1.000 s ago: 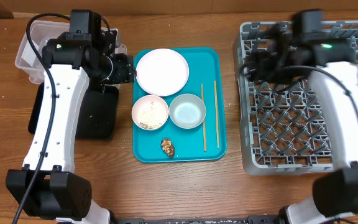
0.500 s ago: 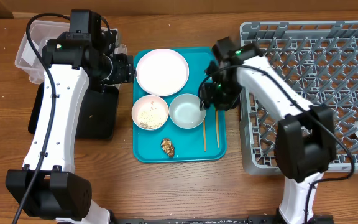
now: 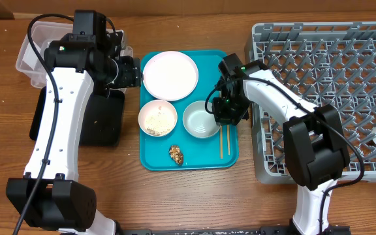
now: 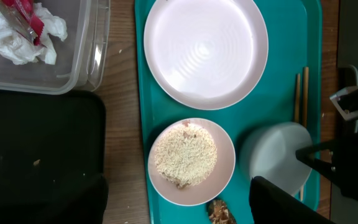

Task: Sort waste into correct bins and load items into the dishwasher
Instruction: 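Lift the white bowl and place it in the dish rack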

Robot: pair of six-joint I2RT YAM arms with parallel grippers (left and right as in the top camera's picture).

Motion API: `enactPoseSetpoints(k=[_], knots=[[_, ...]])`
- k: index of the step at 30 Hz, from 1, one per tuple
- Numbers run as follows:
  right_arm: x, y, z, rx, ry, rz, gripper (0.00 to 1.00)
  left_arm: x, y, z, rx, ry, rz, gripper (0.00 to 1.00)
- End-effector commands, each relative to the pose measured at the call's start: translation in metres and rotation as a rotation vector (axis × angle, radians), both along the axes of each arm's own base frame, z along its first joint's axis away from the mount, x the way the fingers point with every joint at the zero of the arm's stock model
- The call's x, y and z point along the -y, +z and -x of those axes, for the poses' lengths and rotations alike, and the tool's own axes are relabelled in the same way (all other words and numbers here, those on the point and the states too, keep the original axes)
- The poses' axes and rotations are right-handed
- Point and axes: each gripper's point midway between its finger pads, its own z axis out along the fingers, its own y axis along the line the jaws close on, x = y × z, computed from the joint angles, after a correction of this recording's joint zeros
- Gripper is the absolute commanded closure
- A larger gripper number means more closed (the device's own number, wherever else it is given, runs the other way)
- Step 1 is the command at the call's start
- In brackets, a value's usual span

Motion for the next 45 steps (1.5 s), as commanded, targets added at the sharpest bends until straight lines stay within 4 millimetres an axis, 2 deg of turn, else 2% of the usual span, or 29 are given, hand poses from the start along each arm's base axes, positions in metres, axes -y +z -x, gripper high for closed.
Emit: enactPoseSetpoints(k=[1,5,9,11,13,14,15,17,19,22,23,25,26,27,28,31,33,40,45], knots=[[0.002,0.008,-0.007,0.013,-0.018,0.000,0.96,-0.002,0.011,-0.001,0.035,-0.007,-0.009,0.25],[0.014,0.036,-0.025,0.075,-0.043,0.031,0.96,-0.002,0.011,-0.001,0.035,-0.007,-0.008,0.25],[0.034,0.095,-0.056,0.226,-0.092,0.044,0.96,-0.003,0.011,0.001,0.029,-0.007,-0.009,0.25],[0.050,0.132,-0.073,0.329,-0.136,0.042,0.96,-0.003,0.010,0.002,0.025,-0.007,-0.009,0.25],[0.074,0.168,-0.088,0.437,-0.192,0.061,0.96,-0.003,0.010,0.002,0.022,-0.007,-0.010,0.25],[0.107,0.196,-0.100,0.534,-0.261,0.125,0.96,-0.003,0.010,0.003,0.020,-0.007,-0.010,0.25],[0.130,0.210,-0.105,0.585,-0.307,0.185,0.96,-0.003,0.010,0.003,0.021,-0.007,-0.010,0.25],[0.179,0.229,-0.111,0.668,-0.404,0.339,0.96,-0.003,0.010,0.002,0.021,-0.007,-0.010,0.25],[0.240,0.246,-0.112,0.731,-0.521,0.546,0.96,-0.003,0.010,0.002,0.021,-0.007,-0.010,0.25],[0.310,0.264,-0.103,0.768,-0.667,0.808,0.96,-0.003,0.010,0.002,0.022,-0.007,-0.010,0.25],[0.328,0.268,-0.099,0.776,-0.723,0.865,0.96,-0.003,0.010,0.002,0.021,-0.007,-0.010,0.25],[0.361,0.276,-0.087,0.791,-0.881,0.959,0.96,-0.003,0.010,0.002,0.021,-0.007,-0.010,0.25],[0.387,0.281,-0.077,0.807,-1.015,1.028,0.96,-0.003,0.010,0.003,0.021,-0.007,-0.010,0.24],[0.399,0.284,-0.072,0.815,-1.065,1.065,0.96,-0.003,0.010,0.003,0.021,-0.007,-0.010,0.25],[0.420,0.287,-0.064,0.820,-1.120,1.157,0.96,-0.003,0.010,0.003,0.021,-0.008,-0.009,0.24],[0.450,0.287,-0.048,0.804,-1.179,1.344,0.96,-0.003,0.010,0.003,0.021,-0.008,-0.009,0.24],[0.462,0.282,-0.041,0.774,-1.191,1.429,0.96,-0.003,0.010,0.003,0.021,-0.008,-0.009,0.24],[0.508,0.229,-0.031,0.598,-1.180,1.535,0.96,-0.003,0.009,0.004,0.014,-0.008,-0.010,0.24],[0.516,0.190,-0.037,0.518,-1.136,1.524,0.96,-0.002,0.009,0.004,0.012,-0.008,-0.006,0.24]])
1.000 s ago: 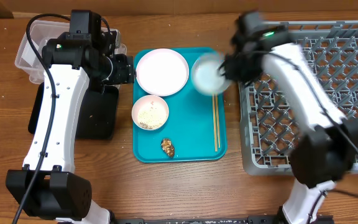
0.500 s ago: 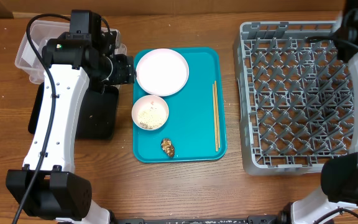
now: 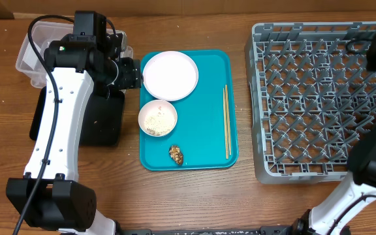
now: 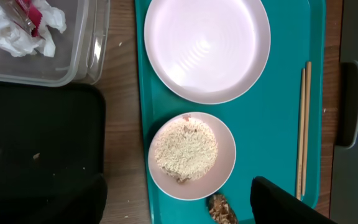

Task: Sort waste into correct bins and load items into the dishwasher
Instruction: 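Lift the white bowl and place it in the dish rack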

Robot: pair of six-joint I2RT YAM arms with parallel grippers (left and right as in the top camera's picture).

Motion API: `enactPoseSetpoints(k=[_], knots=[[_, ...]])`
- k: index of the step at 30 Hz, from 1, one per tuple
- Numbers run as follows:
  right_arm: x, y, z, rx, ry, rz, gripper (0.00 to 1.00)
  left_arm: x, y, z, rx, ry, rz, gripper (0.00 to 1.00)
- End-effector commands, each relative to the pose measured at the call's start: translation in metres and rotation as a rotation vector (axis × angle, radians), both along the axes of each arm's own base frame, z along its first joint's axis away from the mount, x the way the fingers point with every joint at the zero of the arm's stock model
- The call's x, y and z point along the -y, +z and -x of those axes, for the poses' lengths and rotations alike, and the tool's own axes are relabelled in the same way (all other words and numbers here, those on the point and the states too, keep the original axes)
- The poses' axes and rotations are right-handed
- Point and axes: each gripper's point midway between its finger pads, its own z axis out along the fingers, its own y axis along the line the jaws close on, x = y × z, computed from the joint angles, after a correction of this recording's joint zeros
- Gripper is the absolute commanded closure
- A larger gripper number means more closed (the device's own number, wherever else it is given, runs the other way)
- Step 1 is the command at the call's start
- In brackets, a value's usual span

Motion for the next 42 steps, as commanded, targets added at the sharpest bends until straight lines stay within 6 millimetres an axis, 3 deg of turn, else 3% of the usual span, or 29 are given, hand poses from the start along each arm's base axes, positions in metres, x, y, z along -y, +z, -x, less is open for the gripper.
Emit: enactPoseSetpoints(k=[1,6,11,18,25,27,30,33,39,42], knots=[[0.001,-0.017,-0.003,-0.024,-0.012,0.002,0.96,-0.002,0.011,0.000,0.033,-0.008,-0.004,0.24],[-0.002,-0.051,-0.009,-0.041,0.011,-0.075,0.96,-0.002,0.011,0.000,0.031,-0.001,-0.002,0.24],[-0.006,-0.077,0.002,-0.090,-0.006,-0.092,0.96,-0.002,0.011,0.000,0.031,-0.001,-0.002,0.25],[-0.012,-0.081,0.003,-0.111,0.000,-0.093,0.96,-0.002,0.011,0.000,0.031,-0.001,-0.002,0.25],[-0.053,-0.112,-0.003,-0.183,0.101,-0.301,0.96,-0.002,0.011,0.000,0.032,-0.001,-0.002,0.25],[-0.062,-0.120,-0.002,-0.199,0.118,-0.358,0.85,-0.002,0.011,0.000,0.032,-0.001,-0.002,0.24],[-0.074,-0.126,0.000,-0.201,0.136,-0.433,0.43,-0.002,0.011,0.000,0.032,-0.002,-0.002,0.24],[-0.077,-0.117,0.001,-0.178,0.146,-0.451,0.25,-0.002,0.011,0.000,0.032,-0.002,-0.002,0.24],[-0.087,-0.061,0.002,-0.025,0.205,-0.460,0.11,-0.002,0.011,0.000,0.032,-0.002,-0.003,0.21],[-0.106,-0.036,-0.001,0.046,0.314,-0.535,0.07,-0.002,0.011,0.000,0.032,-0.002,-0.002,0.20]])
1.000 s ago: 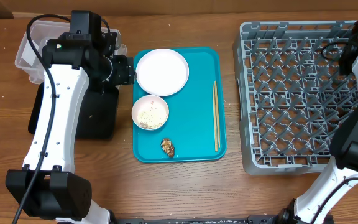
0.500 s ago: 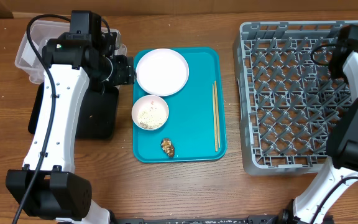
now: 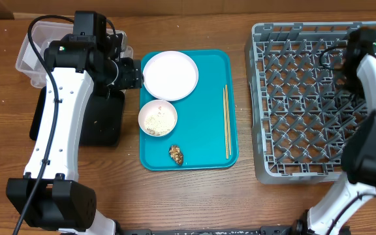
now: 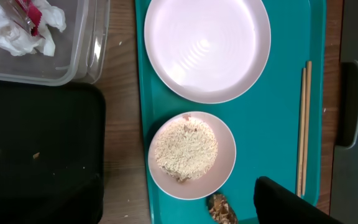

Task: Sort waste into correct bins and load items into the dishwasher
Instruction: 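Lift the white bowl and place it in the dish rack, then reach the left gripper to the pink rice bowl and grasp its rim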

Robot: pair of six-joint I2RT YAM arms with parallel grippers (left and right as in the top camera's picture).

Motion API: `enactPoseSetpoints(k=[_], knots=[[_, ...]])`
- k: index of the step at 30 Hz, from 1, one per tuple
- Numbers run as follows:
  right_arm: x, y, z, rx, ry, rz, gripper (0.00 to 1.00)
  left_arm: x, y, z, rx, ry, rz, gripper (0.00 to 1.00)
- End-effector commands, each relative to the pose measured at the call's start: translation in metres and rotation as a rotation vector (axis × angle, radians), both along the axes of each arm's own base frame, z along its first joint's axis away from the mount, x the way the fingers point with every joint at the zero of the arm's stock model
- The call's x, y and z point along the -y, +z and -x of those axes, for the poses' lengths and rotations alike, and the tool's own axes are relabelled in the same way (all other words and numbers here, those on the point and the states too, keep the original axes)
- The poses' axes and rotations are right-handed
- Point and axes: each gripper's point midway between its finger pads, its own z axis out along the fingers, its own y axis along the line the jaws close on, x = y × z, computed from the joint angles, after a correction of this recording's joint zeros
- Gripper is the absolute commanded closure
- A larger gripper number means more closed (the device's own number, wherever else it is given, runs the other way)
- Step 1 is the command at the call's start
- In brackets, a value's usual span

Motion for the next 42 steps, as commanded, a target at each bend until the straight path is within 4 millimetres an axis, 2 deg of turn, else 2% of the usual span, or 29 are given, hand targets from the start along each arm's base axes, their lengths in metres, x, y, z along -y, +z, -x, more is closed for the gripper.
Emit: enactPoseSetpoints(k=[1,2,5,7,9,11,12,16,21,28,35,40,42], knots=[[-0.031,0.056,-0.007,0.190,0.124,-0.129,0.03,-0.002,0.011,-0.001,0.034,-0.002,-0.002,0.20],[-0.045,0.059,-0.011,0.217,0.180,-0.196,0.02,-0.002,0.011,-0.001,0.034,-0.002,-0.003,0.19],[-0.130,0.065,-0.034,0.319,0.504,-0.578,0.04,-0.001,0.011,-0.001,0.033,-0.004,0.001,0.19],[-0.181,0.070,-0.038,0.358,0.669,-0.796,0.05,0.002,0.011,0.000,0.032,-0.010,0.007,0.19],[-0.216,0.072,-0.036,0.357,0.774,-0.918,0.05,0.008,0.010,-0.001,0.028,-0.015,0.012,0.20],[-0.235,0.070,-0.031,0.315,0.824,-0.943,0.05,0.018,0.007,0.001,0.020,-0.037,0.013,0.21],[-0.248,0.065,-0.024,0.257,0.842,-0.934,0.05,0.031,0.002,0.003,0.007,-0.070,0.005,0.21],[-0.262,0.057,-0.012,0.159,0.862,-0.889,0.04,0.061,-0.014,0.015,-0.035,-0.151,-0.008,0.20],[-0.275,0.056,-0.009,0.124,0.891,-0.877,0.04,0.088,-0.052,0.032,-0.124,-0.223,-0.092,0.20],[-0.274,0.055,-0.008,0.125,0.885,-0.878,0.04,0.121,-0.102,0.048,-0.255,-0.288,-0.137,0.22],[-0.274,0.055,-0.007,0.119,0.882,-0.881,0.04,0.129,-0.150,0.058,-0.373,-0.327,-0.206,0.25],[-0.274,0.055,-0.006,0.116,0.881,-0.883,0.04,0.127,-0.173,0.062,-0.434,-0.325,-0.228,0.29],[-0.274,0.055,-0.006,0.116,0.881,-0.883,0.04,0.125,-0.177,0.062,-0.443,-0.324,-0.239,0.34]])
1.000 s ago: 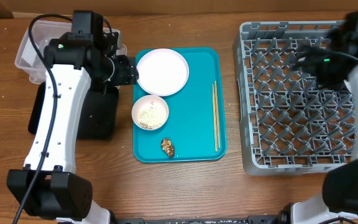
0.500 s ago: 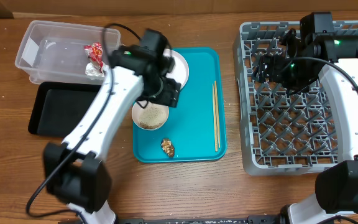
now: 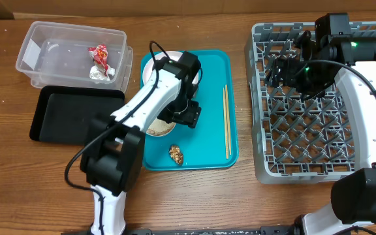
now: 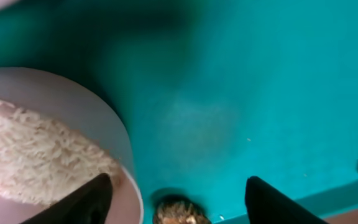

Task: Sort waste into correct bins and load items into the dishwasher
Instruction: 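Reach the left gripper to the pink rice bowl and grasp its rim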

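Observation:
On the teal tray (image 3: 211,85) a bowl of rice (image 3: 154,127) lies partly under my left arm. My left gripper (image 3: 187,116) hangs low over the tray, open. In the left wrist view one finger is over the rice bowl's (image 4: 42,143) rim and the other over bare tray (image 4: 229,93). A brown food scrap (image 4: 178,213) lies between them at the bottom edge, with the gripper (image 4: 179,186) just above it. The white plate (image 3: 147,68) is mostly hidden by the arm. My right gripper (image 3: 276,70) is over the grey dish rack (image 3: 325,130); its jaws are too dark to read.
Two chopsticks (image 3: 226,121) lie along the tray's right side. The food scrap (image 3: 175,154) is near the tray's front edge. A clear bin (image 3: 70,52) with a red wrapper and tissue (image 3: 100,62) stands at the back left, with a black bin (image 3: 77,114) in front of it.
My left arm has gone from beside the plate, high up, to low over the tray between rice bowl and food scrap. My right arm has shifted to the rack's back left.
At first my right gripper was at a white bowl on the tray, left arm high by the plate. Then the bowl was gone from the tray and the right arm was at the far right. Later it was over the rack. Now my left gripper is down on the tray.

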Robot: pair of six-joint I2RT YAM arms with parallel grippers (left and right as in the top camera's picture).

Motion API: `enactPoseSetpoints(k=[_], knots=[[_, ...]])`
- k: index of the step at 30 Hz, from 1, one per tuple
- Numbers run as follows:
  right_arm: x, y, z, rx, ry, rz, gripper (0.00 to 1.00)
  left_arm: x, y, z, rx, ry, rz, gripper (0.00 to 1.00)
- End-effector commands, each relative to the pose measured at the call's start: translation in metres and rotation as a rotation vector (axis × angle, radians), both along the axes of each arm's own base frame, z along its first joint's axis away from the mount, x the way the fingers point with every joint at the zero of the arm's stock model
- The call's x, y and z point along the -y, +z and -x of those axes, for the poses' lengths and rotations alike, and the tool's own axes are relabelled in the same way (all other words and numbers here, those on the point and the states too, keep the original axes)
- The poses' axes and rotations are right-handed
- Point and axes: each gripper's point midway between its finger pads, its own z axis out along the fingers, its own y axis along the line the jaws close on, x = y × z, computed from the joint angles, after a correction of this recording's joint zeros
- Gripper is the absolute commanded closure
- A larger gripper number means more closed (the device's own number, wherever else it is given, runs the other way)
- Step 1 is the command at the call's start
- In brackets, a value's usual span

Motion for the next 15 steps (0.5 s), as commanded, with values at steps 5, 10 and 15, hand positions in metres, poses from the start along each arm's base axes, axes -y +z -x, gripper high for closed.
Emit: enactPoseSetpoints(k=[5,10,15], knots=[[0.002,0.002,0.000,0.009,0.003,0.008,0.04,-0.005,-0.012,-0.004,0.010,0.009,-0.044,0.54],[0.002,0.001,0.001,0.002,0.003,0.008,0.04,-0.002,-0.013,-0.011,0.035,0.010,-0.032,0.65],[0.002,0.001,0.001,0.001,0.003,0.008,0.05,0.000,-0.014,-0.014,0.049,0.016,-0.025,0.77]])
